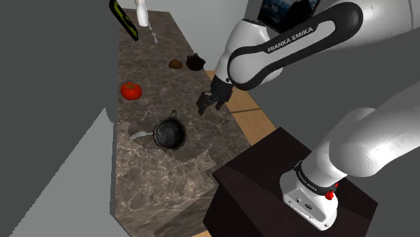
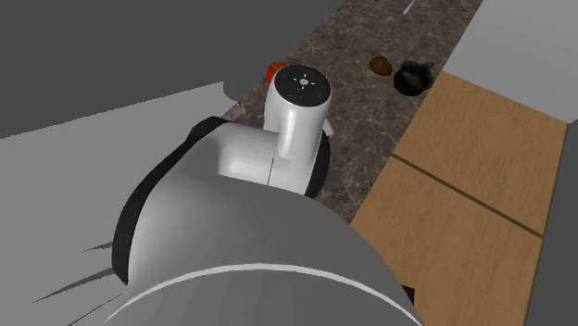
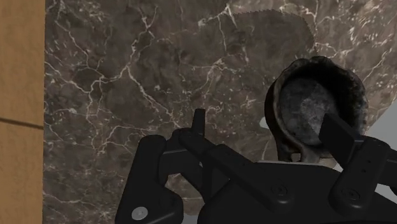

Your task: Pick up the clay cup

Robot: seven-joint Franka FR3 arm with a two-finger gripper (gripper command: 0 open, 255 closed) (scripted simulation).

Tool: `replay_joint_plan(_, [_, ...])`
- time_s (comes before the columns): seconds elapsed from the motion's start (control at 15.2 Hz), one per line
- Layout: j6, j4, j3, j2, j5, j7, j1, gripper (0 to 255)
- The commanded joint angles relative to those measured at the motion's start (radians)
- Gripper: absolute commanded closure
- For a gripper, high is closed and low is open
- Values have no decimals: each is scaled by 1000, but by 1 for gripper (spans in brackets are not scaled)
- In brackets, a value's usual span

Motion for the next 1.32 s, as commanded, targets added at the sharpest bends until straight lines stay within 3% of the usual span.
replay_joint_plan(0.0, [93, 18, 21, 88, 10, 6, 12, 0])
replay_joint_plan(0.26, [254, 79, 49, 269, -2, 24, 26, 0])
replay_joint_plan(0.53, [388, 162, 48, 450, -63, 71, 55, 0])
replay_joint_plan(1.19, [500, 183, 34, 580, -77, 64, 72, 0])
replay_joint_plan(1.25, [501, 182, 34, 581, -77, 63, 71, 255])
